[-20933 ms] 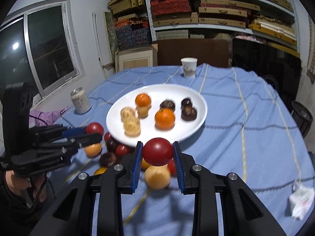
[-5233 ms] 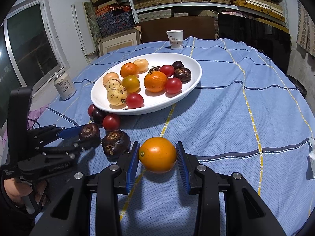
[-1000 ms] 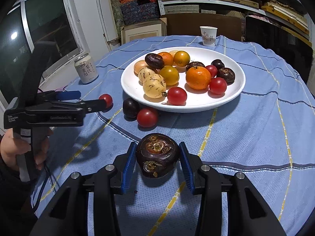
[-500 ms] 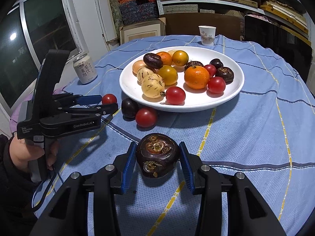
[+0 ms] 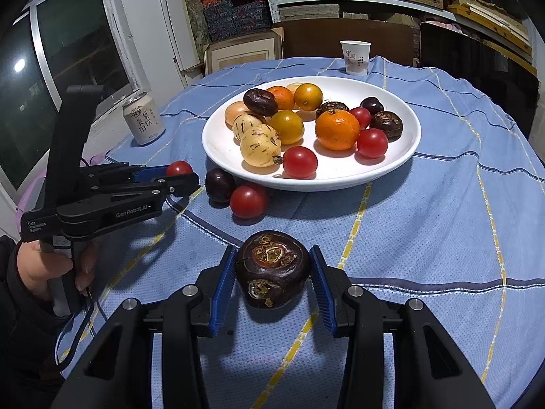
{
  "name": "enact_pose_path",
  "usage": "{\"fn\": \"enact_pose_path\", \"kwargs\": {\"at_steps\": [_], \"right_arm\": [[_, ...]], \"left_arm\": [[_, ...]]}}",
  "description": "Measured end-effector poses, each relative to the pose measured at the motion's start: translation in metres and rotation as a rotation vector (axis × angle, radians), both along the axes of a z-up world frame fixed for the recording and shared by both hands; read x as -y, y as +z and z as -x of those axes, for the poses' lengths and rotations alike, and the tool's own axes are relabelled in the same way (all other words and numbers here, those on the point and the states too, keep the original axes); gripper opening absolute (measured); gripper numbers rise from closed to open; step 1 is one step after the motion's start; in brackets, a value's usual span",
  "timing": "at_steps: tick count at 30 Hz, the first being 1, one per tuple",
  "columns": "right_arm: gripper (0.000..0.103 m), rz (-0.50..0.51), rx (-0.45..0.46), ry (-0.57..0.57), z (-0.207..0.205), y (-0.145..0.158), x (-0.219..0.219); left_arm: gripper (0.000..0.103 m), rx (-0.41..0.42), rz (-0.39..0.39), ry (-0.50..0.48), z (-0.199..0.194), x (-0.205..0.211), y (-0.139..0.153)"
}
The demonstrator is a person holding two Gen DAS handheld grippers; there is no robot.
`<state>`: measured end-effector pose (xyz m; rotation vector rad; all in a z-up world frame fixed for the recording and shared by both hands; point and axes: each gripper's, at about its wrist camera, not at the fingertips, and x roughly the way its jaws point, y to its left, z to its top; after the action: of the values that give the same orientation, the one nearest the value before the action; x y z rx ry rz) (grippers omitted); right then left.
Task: Organize fruits
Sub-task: 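Grasp another dark brown fruit with the right gripper while the left grasps a red tomato, then carry the brown fruit and red tomato onto the plate and open both grippers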
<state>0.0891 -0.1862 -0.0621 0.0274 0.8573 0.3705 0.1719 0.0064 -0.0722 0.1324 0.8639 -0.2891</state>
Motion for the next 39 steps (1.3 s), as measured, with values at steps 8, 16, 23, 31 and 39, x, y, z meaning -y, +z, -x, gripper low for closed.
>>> {"fn": "enact_pose_path", "kwargs": {"at_steps": [8, 16, 23, 31, 39], "right_arm": [[0.044, 0.002, 0.004, -0.002, 0.001, 0.0, 0.0], [0.044, 0.009, 0.012, -0.012, 0.002, 0.001, 0.0], [0.044, 0.017, 0.041, -0.03, 0.007, 0.005, 0.002], [0.044, 0.013, 0.07, -0.044, 0.019, 0.014, 0.024], [0.044, -0.008, 0.146, -0.057, -0.015, 0.061, 0.051]], "left_arm": [[0.03, 0.003, -0.001, 0.006, 0.0, -0.001, 0.0], [0.03, 0.006, 0.002, 0.01, 0.001, -0.001, 0.001], [0.03, 0.016, 0.005, 0.02, 0.005, -0.003, 0.003], [0.03, 0.046, 0.054, 0.004, 0.024, -0.004, 0.025], [0.03, 0.131, 0.037, -0.067, 0.006, 0.037, 0.082]]}}
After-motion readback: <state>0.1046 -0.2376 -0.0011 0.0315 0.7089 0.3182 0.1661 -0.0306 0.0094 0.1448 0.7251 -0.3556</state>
